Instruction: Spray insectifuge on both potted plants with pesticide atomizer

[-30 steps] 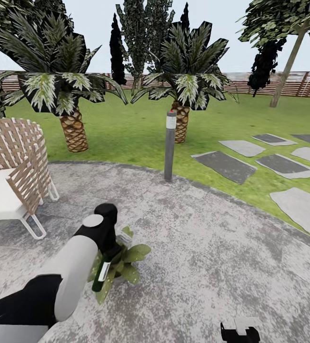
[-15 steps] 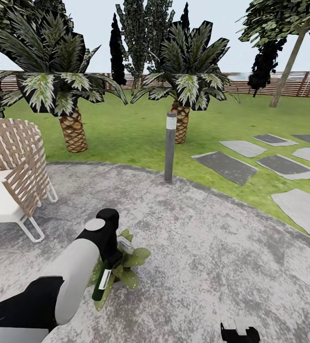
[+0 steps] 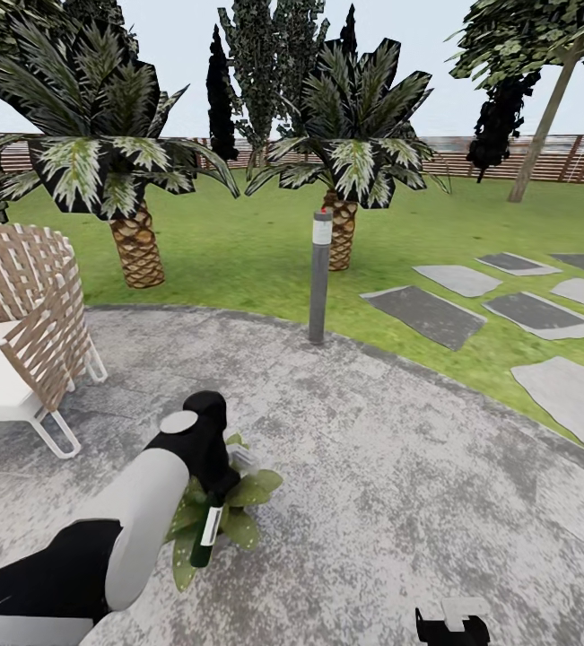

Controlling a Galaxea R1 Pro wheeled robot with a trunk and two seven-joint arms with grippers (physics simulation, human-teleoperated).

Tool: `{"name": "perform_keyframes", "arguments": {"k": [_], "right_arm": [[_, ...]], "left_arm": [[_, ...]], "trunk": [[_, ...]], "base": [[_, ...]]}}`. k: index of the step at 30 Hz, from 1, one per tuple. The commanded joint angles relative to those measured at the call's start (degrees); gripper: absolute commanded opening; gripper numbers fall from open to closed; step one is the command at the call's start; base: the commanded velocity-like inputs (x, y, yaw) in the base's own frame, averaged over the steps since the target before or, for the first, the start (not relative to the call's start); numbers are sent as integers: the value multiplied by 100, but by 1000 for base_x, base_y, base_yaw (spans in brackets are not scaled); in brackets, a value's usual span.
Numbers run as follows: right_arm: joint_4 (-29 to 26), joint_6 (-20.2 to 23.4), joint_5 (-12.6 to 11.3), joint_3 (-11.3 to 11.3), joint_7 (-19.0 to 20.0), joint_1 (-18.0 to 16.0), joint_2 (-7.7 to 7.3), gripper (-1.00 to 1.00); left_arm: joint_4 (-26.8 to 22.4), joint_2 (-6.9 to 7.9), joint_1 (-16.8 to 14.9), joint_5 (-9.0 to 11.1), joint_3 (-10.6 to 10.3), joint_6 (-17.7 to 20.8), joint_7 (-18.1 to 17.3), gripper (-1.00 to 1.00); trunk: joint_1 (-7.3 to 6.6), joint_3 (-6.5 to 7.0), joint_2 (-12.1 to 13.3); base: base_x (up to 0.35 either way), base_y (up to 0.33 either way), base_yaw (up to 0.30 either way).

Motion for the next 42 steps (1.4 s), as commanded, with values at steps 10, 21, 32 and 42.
{"name": "perform_keyframes", "arguments": {"k": [10, 21, 32, 42], "right_arm": [[-10, -5, -34, 48, -24, 0, -1, 100], [-23, -5, -64, 41, -30, 0, 8, 100], [-23, -5, -67, 41, -29, 0, 8, 100], [-23, -5, -60, 43, -25, 0, 8, 100]], "left_arm": [[-28, 47, 234, -80, -21, 13, -43, -100], [-28, 170, 392, -248, -25, 11, -43, -100], [-92, 190, 988, -224, -48, 1, -43, -100], [-449, 201, 1197, -184, -35, -96, -43, -100]], "trunk": [[-1, -5, -2], [-1, -5, -2], [-1, -5, -2], [-1, -5, -2]], "base": [[-1, 0, 0], [-78, 0, 185], [-1, 0, 278], [-196, -96, 278]]}}
